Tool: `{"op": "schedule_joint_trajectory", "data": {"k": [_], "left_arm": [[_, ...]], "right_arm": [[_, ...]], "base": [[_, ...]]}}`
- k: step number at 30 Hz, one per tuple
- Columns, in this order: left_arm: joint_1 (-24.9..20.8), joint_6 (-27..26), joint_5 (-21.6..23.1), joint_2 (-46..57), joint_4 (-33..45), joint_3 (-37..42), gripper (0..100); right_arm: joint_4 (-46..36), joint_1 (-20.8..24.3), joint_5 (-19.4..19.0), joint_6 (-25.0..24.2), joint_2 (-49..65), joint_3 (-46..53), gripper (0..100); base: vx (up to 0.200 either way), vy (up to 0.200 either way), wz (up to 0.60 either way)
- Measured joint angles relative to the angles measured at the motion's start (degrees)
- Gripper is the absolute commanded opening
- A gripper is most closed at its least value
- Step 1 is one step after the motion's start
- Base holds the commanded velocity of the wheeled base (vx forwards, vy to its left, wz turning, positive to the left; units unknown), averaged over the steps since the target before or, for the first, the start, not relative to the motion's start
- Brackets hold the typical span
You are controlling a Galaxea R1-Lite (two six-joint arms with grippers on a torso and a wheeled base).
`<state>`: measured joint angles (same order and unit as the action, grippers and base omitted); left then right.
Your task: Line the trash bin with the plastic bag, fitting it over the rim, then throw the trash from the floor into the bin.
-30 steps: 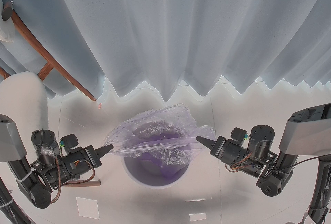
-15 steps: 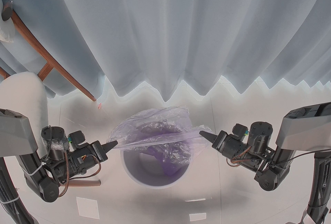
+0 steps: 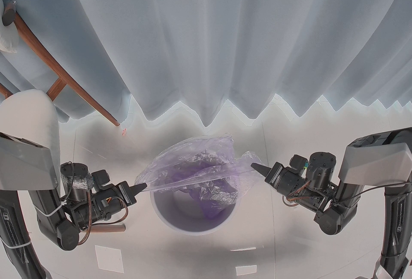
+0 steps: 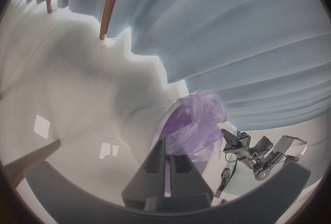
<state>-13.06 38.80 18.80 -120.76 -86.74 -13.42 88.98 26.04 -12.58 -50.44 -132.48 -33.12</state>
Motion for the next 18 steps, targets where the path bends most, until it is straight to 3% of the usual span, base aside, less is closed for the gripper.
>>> {"op": "schedule_joint_trajectory", "data": {"k": [18], "left_arm": [[0.1, -0.2, -0.2, -3.3, -1.6, 0.6, 0]], "right_arm": [[0.0, 5.8, 0.5, 0.1, -0.7, 4.2, 0]], "base": [[0.0, 0.0, 0.0]]}}
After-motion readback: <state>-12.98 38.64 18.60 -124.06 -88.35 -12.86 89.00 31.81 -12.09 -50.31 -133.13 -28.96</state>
